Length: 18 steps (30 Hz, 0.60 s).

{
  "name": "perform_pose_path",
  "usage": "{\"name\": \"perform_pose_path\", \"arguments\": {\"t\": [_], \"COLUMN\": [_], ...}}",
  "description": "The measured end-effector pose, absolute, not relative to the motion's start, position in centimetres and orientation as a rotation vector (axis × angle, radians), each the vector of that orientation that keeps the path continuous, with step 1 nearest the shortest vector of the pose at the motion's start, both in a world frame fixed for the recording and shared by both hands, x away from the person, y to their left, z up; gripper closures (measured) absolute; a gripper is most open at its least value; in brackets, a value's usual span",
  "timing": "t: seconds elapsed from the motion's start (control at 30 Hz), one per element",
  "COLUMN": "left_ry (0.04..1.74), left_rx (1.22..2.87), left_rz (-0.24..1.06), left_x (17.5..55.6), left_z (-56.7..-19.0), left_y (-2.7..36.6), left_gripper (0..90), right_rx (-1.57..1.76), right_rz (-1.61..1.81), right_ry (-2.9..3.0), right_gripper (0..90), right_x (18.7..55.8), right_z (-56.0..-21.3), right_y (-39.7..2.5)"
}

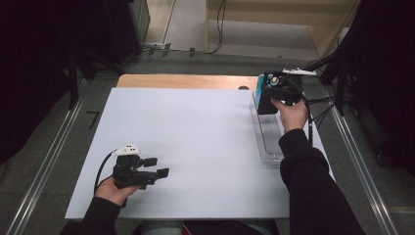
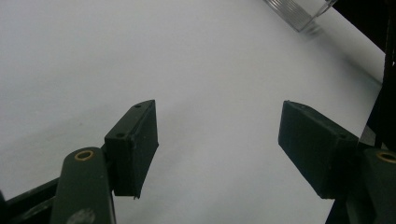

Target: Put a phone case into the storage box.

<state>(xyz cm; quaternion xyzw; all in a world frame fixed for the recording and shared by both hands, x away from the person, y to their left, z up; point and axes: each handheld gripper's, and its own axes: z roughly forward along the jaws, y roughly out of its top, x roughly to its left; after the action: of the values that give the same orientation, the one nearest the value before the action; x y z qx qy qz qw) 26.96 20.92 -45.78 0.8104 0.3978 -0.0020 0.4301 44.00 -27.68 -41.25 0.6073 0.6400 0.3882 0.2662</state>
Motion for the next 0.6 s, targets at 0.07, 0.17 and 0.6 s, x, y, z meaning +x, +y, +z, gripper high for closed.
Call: {"name": "perform_pose_path", "arguments": {"t": [0.07, 0.17, 0.6], "left_ry": [0.995, 0.997, 0.987], "left_rx": [2.023, 2.019, 2.038], "left_rz": [-0.008, -0.010, -0.025], "left_x": [26.9, 27.0, 26.9], "left_z": [-45.8, -45.8, -46.1], "left_y": [20.9, 20.9, 20.4], "left_gripper": [29.0, 28.9, 29.0], "right_rx": [1.648, 1.657, 1.630], "right_rz": [1.046, 1.051, 0.975], "right_ry": [1.726, 1.734, 1.709], "right_gripper": [12.0, 11.9, 11.1], "right_x": [44.3, 44.9, 46.6], "right_z": [-41.7, -42.2, -44.5], "right_y": [-27.6, -27.5, -26.8]}}
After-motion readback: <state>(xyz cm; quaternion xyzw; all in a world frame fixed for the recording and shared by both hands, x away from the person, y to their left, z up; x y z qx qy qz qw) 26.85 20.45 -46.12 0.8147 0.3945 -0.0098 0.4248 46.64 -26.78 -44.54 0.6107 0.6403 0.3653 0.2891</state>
